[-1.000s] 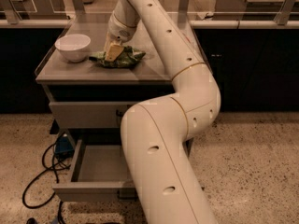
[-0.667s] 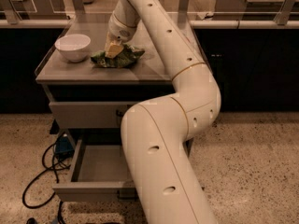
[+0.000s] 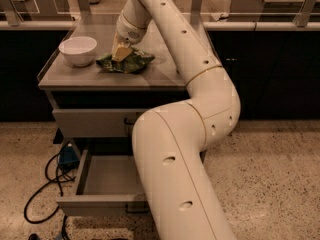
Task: Place green jalapeno chip bag into middle drawer
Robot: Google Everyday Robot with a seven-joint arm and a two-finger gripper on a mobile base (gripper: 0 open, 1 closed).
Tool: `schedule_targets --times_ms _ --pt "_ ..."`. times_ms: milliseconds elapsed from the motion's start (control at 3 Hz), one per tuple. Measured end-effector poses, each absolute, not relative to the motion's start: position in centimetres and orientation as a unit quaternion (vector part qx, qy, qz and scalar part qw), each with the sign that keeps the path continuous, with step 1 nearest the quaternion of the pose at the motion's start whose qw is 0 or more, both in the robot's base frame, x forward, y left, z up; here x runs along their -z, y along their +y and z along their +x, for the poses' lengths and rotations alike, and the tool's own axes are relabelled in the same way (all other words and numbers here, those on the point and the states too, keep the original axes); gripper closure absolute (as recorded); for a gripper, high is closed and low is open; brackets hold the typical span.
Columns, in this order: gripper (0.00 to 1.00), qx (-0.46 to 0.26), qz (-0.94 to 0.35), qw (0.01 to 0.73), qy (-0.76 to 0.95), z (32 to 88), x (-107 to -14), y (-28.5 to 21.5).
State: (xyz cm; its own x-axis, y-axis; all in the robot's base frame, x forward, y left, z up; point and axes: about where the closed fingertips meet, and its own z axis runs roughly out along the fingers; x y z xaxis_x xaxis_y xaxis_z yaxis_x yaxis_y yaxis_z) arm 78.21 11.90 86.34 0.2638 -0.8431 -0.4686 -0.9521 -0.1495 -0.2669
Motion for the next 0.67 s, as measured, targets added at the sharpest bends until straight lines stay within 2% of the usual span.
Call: schedule_targets --times_ms 333,667 --pt "1.00 -0.111 -0.751 0.265 0.595 76.1 -88.8 11.6" --pt "1.00 -0.101 -0.735 0.311 0.594 73.1 -94.7 9.9"
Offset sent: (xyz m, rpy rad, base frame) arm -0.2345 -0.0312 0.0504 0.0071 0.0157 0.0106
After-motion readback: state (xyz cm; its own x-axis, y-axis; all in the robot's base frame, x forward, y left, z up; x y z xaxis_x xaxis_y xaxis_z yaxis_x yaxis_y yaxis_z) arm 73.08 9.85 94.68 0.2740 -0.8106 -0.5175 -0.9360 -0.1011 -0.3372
